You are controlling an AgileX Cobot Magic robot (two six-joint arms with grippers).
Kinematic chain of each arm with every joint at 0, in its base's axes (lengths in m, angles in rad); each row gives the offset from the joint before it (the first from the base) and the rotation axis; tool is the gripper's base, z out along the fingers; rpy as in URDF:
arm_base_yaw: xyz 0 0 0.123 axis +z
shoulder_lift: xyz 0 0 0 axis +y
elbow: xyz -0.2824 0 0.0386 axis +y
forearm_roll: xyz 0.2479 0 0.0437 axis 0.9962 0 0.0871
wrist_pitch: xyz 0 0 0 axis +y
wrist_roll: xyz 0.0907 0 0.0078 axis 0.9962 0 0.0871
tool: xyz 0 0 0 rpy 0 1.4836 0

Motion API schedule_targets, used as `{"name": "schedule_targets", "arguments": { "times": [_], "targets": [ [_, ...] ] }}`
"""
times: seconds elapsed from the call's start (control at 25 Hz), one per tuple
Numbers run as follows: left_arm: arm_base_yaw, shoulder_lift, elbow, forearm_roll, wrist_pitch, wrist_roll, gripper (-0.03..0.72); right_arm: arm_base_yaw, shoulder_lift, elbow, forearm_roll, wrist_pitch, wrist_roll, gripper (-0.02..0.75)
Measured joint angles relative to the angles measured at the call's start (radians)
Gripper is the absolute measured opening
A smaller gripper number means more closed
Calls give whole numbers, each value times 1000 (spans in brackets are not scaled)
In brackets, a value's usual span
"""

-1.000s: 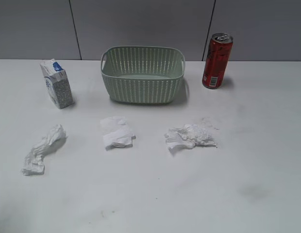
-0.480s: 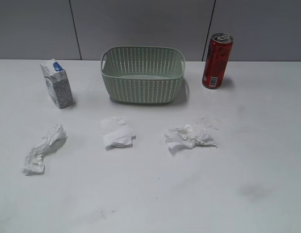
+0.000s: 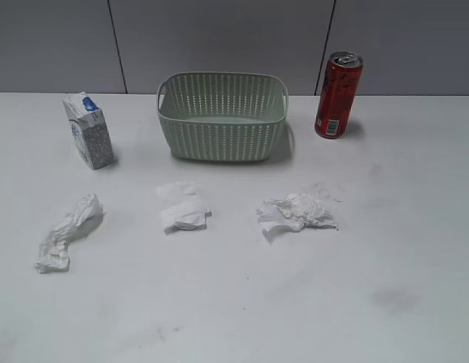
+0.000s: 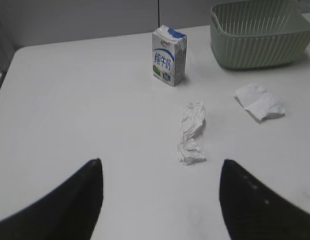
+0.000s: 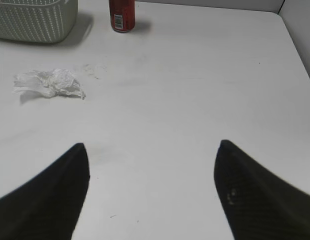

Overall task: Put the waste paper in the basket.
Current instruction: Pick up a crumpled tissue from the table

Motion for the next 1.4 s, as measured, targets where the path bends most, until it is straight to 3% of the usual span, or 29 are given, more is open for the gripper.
{"name": "schedule_targets", "arguments": {
  "times": [0.52, 0.76, 1.04, 1.4],
  "targets": [
    [0, -5, 4, 15, -7, 0, 552, 0, 0, 0, 0, -1, 0, 588],
    [0, 45, -11, 40, -252, 0, 552, 0, 0, 0, 0, -1, -1, 587],
    [0, 350, -18, 17, -501, 0, 552, 0, 0, 0, 0, -1, -1, 587],
    [-2, 870, -178, 14, -491, 16, 552, 0, 0, 0, 0, 0, -1, 587]
  ]
}}
